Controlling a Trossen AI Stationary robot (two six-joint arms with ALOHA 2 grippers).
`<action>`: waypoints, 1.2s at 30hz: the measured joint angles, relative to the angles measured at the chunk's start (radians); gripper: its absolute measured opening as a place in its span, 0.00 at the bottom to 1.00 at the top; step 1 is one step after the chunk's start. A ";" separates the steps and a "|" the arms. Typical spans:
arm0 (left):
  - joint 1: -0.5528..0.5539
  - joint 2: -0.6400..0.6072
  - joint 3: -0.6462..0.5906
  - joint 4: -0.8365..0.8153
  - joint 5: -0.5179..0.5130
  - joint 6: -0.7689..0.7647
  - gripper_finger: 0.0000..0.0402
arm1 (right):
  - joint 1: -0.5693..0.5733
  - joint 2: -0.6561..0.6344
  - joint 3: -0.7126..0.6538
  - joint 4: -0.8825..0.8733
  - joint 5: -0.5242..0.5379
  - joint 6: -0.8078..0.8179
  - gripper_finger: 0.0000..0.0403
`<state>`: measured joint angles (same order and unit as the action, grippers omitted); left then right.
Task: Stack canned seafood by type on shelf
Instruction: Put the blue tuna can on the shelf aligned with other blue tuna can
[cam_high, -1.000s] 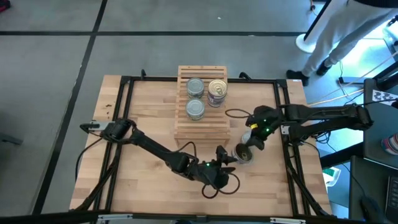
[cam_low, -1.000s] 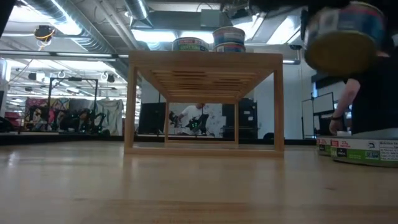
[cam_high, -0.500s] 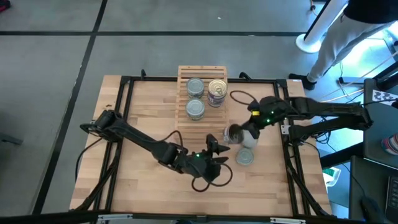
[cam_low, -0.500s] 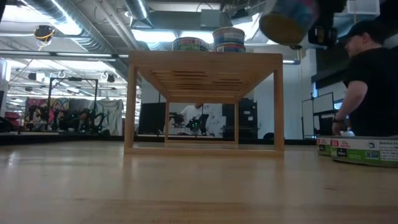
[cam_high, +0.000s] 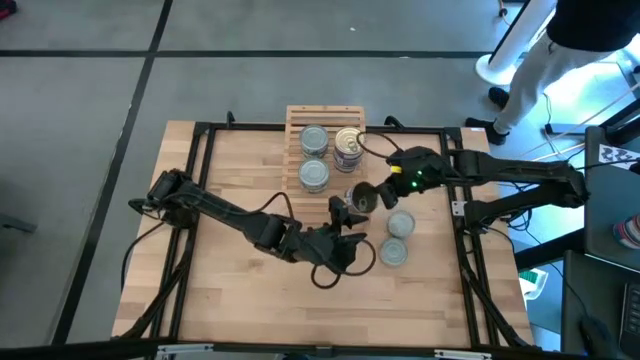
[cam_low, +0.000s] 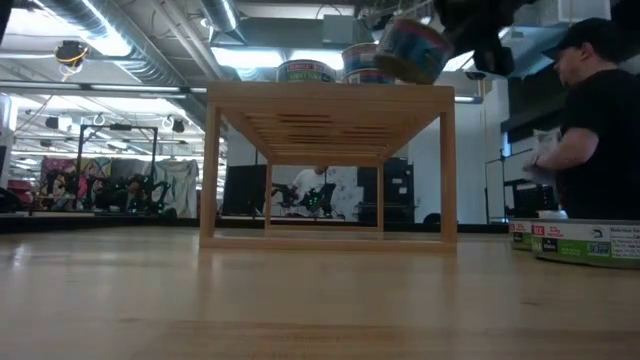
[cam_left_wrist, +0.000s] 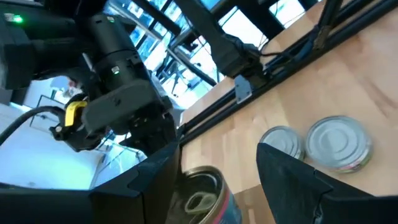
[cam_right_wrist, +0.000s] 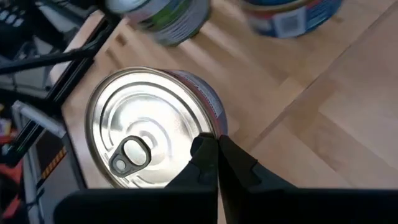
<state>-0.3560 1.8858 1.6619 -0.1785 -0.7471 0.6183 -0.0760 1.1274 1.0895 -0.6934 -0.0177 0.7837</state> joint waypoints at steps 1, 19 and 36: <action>0.005 0.000 0.000 -0.005 0.000 0.000 0.53 | -0.012 0.010 0.005 0.000 0.000 0.000 0.00; 0.141 0.000 0.000 -0.120 -0.003 -0.098 0.53 | -0.089 0.102 0.014 0.065 0.000 0.001 0.00; 0.181 0.000 0.000 -0.284 -0.003 -0.257 0.53 | -0.088 0.110 0.014 0.072 0.008 0.001 0.00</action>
<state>-0.1745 1.8858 1.6619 -0.4628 -0.7498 0.3611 -0.1642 1.2369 1.1034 -0.6216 -0.0097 0.7849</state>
